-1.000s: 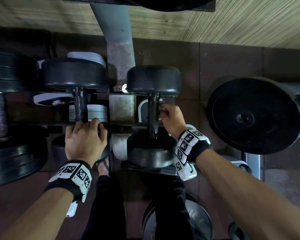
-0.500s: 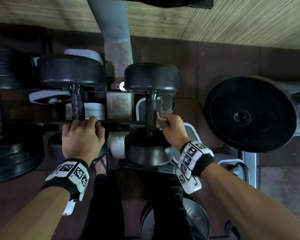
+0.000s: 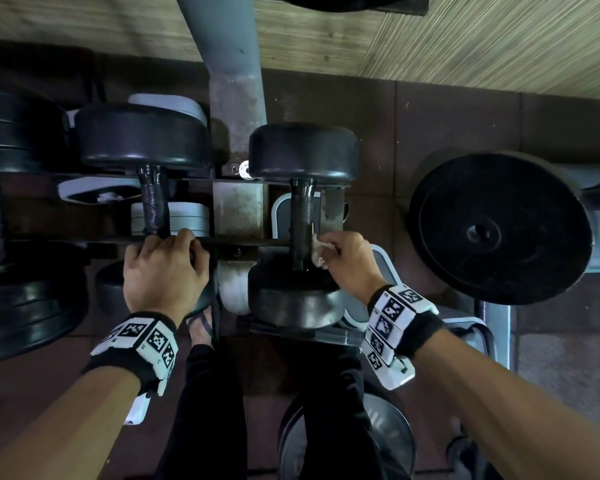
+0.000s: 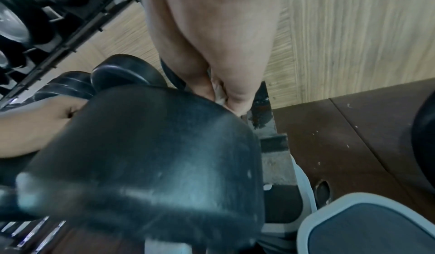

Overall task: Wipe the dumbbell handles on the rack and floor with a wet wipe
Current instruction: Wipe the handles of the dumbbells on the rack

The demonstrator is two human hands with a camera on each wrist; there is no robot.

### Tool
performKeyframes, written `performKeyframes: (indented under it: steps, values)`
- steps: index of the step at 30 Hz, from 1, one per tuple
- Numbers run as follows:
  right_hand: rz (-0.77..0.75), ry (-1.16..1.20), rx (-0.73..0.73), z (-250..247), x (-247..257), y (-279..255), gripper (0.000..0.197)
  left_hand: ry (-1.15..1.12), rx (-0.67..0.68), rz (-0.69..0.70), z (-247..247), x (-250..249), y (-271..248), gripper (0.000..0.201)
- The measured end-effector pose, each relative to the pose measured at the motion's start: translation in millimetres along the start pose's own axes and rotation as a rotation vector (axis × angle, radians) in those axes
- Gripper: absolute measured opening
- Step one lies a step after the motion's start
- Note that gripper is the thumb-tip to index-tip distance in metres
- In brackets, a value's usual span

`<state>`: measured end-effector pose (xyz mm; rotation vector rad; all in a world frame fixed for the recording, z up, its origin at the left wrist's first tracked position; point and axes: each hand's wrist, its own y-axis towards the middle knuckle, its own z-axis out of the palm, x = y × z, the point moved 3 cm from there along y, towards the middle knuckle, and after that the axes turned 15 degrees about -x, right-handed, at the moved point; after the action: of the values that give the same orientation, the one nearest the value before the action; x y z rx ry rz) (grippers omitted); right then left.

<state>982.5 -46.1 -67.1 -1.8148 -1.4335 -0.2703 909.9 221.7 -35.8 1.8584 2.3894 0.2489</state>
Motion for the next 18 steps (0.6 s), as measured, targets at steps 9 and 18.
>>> performKeyframes:
  steps: [9,18]
  values:
    - [-0.025,-0.004,-0.142,-6.6,27.2,15.8,0.02,-0.003,0.024,-0.02,1.5,1.7,-0.5,0.025]
    - [-0.132,0.099,-0.27,-22.2,34.1,11.9,0.018,-0.014,0.026,-0.032,-2.6,-0.6,0.4,0.026]
